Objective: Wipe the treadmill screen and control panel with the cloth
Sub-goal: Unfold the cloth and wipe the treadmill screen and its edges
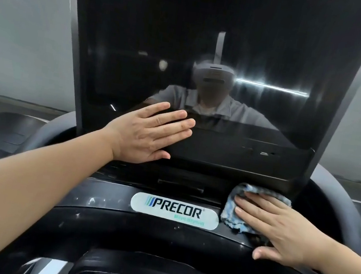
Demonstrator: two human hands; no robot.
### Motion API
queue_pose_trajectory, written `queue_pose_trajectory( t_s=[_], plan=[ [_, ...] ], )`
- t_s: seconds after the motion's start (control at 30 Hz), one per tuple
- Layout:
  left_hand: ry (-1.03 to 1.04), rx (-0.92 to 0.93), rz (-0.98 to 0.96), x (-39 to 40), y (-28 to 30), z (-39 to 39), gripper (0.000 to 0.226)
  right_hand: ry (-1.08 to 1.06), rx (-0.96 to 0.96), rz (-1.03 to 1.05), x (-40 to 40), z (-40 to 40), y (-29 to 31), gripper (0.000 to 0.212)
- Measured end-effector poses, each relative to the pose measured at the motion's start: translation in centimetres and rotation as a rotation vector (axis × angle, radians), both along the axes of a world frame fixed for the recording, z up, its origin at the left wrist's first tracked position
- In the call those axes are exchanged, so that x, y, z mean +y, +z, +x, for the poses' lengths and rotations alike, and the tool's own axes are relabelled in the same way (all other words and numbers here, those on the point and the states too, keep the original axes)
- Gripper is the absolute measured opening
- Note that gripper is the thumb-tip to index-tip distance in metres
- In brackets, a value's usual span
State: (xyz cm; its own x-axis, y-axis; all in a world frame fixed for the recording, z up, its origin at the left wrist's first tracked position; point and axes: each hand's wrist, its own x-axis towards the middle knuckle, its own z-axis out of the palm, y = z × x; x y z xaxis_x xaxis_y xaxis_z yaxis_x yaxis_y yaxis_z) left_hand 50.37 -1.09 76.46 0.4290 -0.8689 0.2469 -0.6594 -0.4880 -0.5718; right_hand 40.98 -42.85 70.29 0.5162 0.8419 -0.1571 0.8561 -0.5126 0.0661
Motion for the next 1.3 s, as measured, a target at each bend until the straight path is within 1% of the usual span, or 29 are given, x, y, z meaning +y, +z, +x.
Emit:
queue_pose_trajectory(
  t_s=[0.1,0.17,0.23,0.33,0.4,0.47,0.53,0.6,0.7,0.87,0.97,1.07,1.17,1.23,1.3],
  plan=[
    [-0.011,-0.021,-0.006,0.0,0.0,0.1,0.066,-0.018,0.013,0.014,-0.1,-0.3,-0.1,0.096],
    [-0.021,-0.032,-0.012,0.0,0.0,0.1,0.066,-0.006,0.04,0.047,2.1,-0.2,-0.2,0.098],
    [-0.028,-0.039,-0.015,-0.2,0.0,0.1,0.067,0.048,0.074,0.098,6.0,0.4,-0.1,0.097],
    [-0.036,-0.047,-0.024,-0.2,0.0,0.2,0.067,0.125,0.166,0.205,14.5,1.8,-0.2,0.093],
    [-0.043,-0.045,-0.021,-0.2,0.0,0.1,0.066,0.131,0.243,0.246,19.9,2.3,-0.2,0.092],
    [-0.047,-0.043,-0.013,-0.1,-0.1,0.1,0.065,0.099,0.274,0.24,22.3,2.4,-0.3,0.093],
    [-0.041,-0.043,-0.023,-0.1,-0.1,0.1,0.065,0.067,0.23,0.265,20.8,2.2,-0.3,0.09],
    [-0.036,-0.048,-0.037,-0.1,-0.1,0.1,0.066,0.041,0.169,0.265,16.8,1.6,-0.4,0.087],
    [-0.02,-0.042,-0.017,0.0,-0.1,0.0,0.066,-0.011,0.053,0.17,9.7,0.7,-0.4,0.085],
    [-0.004,-0.024,-0.005,-0.1,0.1,-0.1,0.065,-0.165,0.051,0.045,-0.8,-1.6,-0.9,0.092],
    [-0.003,-0.028,-0.002,0.0,0.2,-0.1,0.066,-0.207,0.042,0.002,-4.0,-2.7,-1.1,0.097],
    [-0.005,-0.024,-0.003,0.0,0.2,-0.1,0.066,-0.189,0.036,0.052,-3.3,-3.1,-1.6,0.101],
    [-0.003,-0.021,0.005,-0.1,0.1,-0.1,0.067,-0.155,0.055,0.129,-0.3,-2.7,-1.3,0.104],
    [-0.001,-0.021,0.008,-0.2,0.0,-0.1,0.066,-0.09,0.073,0.177,3.4,-1.8,-0.7,0.1],
    [-0.002,-0.018,0.005,-0.2,0.0,-0.1,0.066,-0.005,0.11,0.205,8.9,-0.5,-0.1,0.096]
  ],
)
